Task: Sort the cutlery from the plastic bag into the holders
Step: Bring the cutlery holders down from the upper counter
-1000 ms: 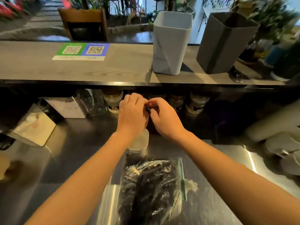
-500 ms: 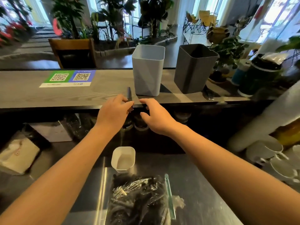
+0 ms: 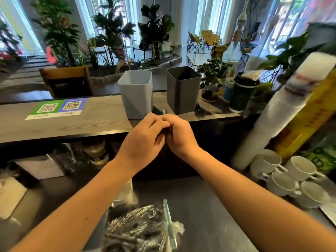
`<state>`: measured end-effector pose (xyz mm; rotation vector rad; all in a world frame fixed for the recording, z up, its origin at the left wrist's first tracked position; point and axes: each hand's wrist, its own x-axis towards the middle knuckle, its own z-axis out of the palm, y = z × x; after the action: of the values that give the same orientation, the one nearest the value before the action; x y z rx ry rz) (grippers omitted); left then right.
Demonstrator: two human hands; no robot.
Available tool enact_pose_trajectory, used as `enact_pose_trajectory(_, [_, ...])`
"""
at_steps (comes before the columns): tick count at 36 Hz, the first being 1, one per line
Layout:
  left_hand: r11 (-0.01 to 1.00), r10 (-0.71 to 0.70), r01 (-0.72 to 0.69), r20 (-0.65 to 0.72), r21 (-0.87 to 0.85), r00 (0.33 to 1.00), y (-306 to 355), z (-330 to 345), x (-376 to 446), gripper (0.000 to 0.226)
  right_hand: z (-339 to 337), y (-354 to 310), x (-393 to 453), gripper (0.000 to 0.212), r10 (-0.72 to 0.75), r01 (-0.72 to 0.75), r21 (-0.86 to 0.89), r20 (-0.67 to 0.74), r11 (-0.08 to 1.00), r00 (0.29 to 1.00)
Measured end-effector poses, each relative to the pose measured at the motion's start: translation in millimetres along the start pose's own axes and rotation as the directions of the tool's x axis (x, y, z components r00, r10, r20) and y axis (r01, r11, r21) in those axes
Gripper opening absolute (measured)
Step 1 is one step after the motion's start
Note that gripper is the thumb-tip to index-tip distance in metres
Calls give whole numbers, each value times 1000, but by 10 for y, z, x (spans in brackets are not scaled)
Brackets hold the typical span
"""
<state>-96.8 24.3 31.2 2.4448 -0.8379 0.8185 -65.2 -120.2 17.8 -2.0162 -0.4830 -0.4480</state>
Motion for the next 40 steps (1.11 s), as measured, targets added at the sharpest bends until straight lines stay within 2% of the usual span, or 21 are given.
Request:
enact_pose_trajectory(1, [998, -21, 23, 21, -65, 1000, 45, 66, 41, 36, -68, 49, -12, 22, 14, -14, 3, 13, 1000, 1000])
enact_pose_trajectory(3, [970, -119, 129, 59, -204, 991, 120, 213, 126, 42, -266, 209, -22, 22, 59, -59, 4, -54, 998, 997])
enact_pose_trajectory(4, [954, -168, 181, 76, -239, 983, 138, 294, 172, 43, -400, 204, -47, 20, 42, -49, -63, -111, 997, 993])
enact_pose_trajectory(5, [946, -204, 220, 90, -238, 975, 140, 381, 227, 43, -496, 219, -42, 20, 106, -104, 23, -116, 994, 988])
enact_pose_trajectory(7, [944, -253, 272, 121, -184, 960, 108, 559, 365, 44, -693, 384, -73, 23, 85, -82, 27, -116, 996, 990])
enact_pose_trajectory(8, [941, -279, 300, 138, -159, 950, 79, 643, 458, 48, -792, 421, -45, 24, 72, -81, -58, -136, 995, 988])
enact_pose_trajectory(9, [934, -310, 330, 152, -135, 939, 52, 716, 568, 55, -847, 519, 1, 23, 61, -72, -65, -163, 995, 985])
enact_pose_trajectory(10, [926, -344, 362, 153, -108, 926, 22, 780, 690, 62, -914, 529, 37, 22, -3, -10, -83, -156, 997, 988])
enact_pose_trajectory(12, [910, -406, 412, 98, -46, 908, -45, 869, 956, 74, -1022, 546, 166, 23, -29, 36, 27, -201, 999, 979])
enact_pose_trajectory(15, [883, -464, 460, 21, 88, 886, -150, 946, 1348, 79, -1138, 508, 433, 25, -34, 119, 248, -322, 962, 946])
enact_pose_trajectory(19, [814, -575, 549, 132, 187, 807, -348, 1034, 1694, 60, -1200, 469, 877, 13, 20, 101, 287, -391, 953, 920])
enact_pose_trajectory(21, [816, -570, 541, 125, 203, 812, -446, 1068, 1765, 41, -1184, 509, 1118, 10, 68, 63, 301, -404, 952, 912])
enact_pose_trajectory(22, [832, -540, 514, 89, 210, 837, -485, 1094, 1787, 33, -1160, 534, 1244, 8, 85, 38, 284, -409, 958, 908])
enact_pose_trajectory(23, [840, -520, 497, 63, 218, 852, -514, 1116, 1796, 30, -1133, 565, 1369, 7, 102, 9, 261, -410, 965, 906])
enact_pose_trajectory(25, [819, -559, 543, 44, 188, 828, -543, 1134, 1816, 33, -1066, 641, 1607, 3, 152, -82, 205, -354, 975, 923])
enact_pose_trajectory(26, [807, -571, 553, 35, 205, 820, -547, 1133, 1821, 36, -1037, 686, 1713, 6, 167, -132, 133, -298, 982, 940])
enact_pose_trajectory(29, [801, -577, 553, 51, 229, 815, -564, 1126, 1825, 28, -976, 801, 1866, 40, 212, -229, -163, -119, 960, 970])
enact_pose_trajectory(31, [817, -553, 526, 59, 237, 831, -564, 1088, 1819, 21, -966, 831, 1845, 57, 213, -227, -230, -81, 946, 974])
enact_pose_trajectory(33, [818, -547, 516, 67, 253, 834, -541, 1051, 1825, 20, -958, 865, 1754, 62, 193, -208, -195, -95, 959, 977])
enact_pose_trajectory(37, [838, -512, 498, 6, 225, 859, -452, 976, 1793, 20, -968, 956, 1499, 53, 140, -154, -155, -98, 976, 985])
enact_pose_trajectory(40, [886, -414, 429, -119, 175, 902, -324, 884, 1679, 20, -1019, 972, 1322, 42, 81, -101, -199, -106, 975, 991])
